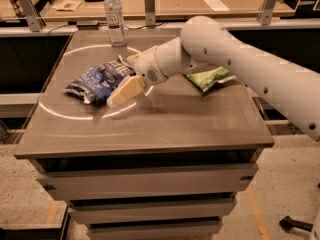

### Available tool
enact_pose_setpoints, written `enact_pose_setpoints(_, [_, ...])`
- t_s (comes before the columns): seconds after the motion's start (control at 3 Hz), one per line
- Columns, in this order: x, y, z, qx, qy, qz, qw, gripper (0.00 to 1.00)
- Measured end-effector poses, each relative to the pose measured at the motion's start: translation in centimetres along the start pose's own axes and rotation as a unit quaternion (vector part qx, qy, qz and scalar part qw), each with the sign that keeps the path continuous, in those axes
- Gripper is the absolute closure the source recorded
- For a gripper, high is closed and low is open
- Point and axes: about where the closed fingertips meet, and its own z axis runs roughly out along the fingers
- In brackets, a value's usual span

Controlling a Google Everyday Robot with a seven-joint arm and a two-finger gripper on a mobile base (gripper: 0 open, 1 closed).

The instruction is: Move blue chip bag near blue plastic bottle

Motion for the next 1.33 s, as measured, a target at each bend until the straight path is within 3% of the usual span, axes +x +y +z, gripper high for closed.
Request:
enact_pose_setpoints(0.33, [1.9,-1.2,-1.1,-0.005,0.018,-0.004,0.9998,0.00])
enact_pose_setpoints(0.67, [0.8,-1.6,-1.3,-0.009,0.020,-0.013,0.9997,0.00])
enact_pose_setpoints(1.33, [-1.2,0.3,-0.6,0.014,0.018,0.018,0.9996,0.00])
